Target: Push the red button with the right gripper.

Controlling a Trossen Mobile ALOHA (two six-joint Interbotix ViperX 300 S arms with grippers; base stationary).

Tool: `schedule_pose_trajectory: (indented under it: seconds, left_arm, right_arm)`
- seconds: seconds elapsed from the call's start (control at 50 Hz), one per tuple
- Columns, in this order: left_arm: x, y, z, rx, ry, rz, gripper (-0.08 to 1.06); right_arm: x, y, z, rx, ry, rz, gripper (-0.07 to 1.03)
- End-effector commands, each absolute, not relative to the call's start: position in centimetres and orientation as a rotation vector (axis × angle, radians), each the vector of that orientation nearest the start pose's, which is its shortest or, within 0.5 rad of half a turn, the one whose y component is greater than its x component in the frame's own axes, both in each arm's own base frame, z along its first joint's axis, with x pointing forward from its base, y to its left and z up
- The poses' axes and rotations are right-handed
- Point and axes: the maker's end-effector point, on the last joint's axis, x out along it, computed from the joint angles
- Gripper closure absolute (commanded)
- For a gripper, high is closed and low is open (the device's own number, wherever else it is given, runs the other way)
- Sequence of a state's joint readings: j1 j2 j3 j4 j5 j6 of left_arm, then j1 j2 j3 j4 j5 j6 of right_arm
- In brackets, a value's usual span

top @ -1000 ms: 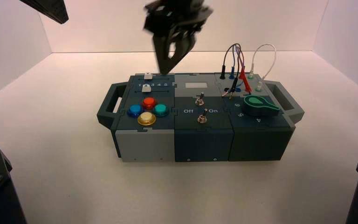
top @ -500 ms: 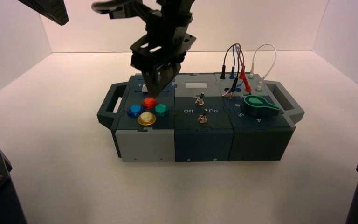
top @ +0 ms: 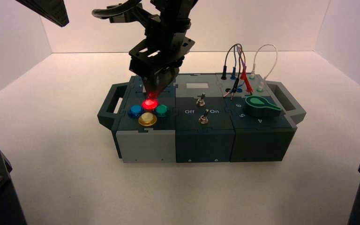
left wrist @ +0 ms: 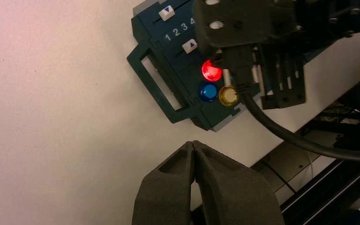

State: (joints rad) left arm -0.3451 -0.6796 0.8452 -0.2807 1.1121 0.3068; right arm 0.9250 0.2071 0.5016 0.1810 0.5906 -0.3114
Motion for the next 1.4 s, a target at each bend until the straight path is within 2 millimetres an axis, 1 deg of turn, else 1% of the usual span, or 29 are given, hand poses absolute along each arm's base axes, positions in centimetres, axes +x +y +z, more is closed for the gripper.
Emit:
schedule_pose_trajectory:
  seconds: [0.02,0.2,0.28,0.52,0.58,0.78,0.92,1.06,1.3,1.4]
  left_arm:
    - [19.1,-11.1,19.8,0.204,1.191,-0.615,1.01]
    - [19.8,-10.9,19.8,0.214,1.195,-0.614,1.01]
    - [20.0,-11.0,19.7,0.216,1.199,-0.615,1.01]
    - [20.6,-11.1,19.6,0.215,1.190,-0.610,1.01]
    - [20.8,-11.2,19.1,0.214,1.205,-0.608,1.01]
    - [21.1,-11.3,18.2,0.213,1.235,-0.606,1.01]
    - [21.4,-11.3,18.2,0.211,1.232,-0.603,1.01]
    - [21.3,-11.3,18.2,0.212,1.231,-0.603,1.01]
    - [21.2,-11.3,18.4,0.213,1.221,-0.604,1.01]
    - [21.2,-11.2,18.6,0.212,1.215,-0.603,1.01]
  right_arm:
    - [22.7,33.4,7.4,-0.645,1.112,0.996,0.98]
    - [22.8,33.2,9.9,-0.641,1.109,1.002,0.98]
    - [22.9,33.1,10.7,-0.642,1.113,1.004,0.98]
    - [22.5,32.9,11.6,-0.643,1.120,1.010,0.98]
    - [22.4,32.7,11.9,-0.641,1.121,1.008,0.98]
    - [22.0,32.3,11.7,-0.637,1.133,1.005,0.98]
    - [21.7,31.8,11.2,-0.644,1.151,1.002,0.98]
    - [21.4,32.0,10.9,-0.642,1.159,1.006,0.98]
    - [21.0,32.8,9.6,-0.636,1.148,1.016,0.98]
    - [21.1,33.1,8.4,-0.641,1.153,1.012,0.98]
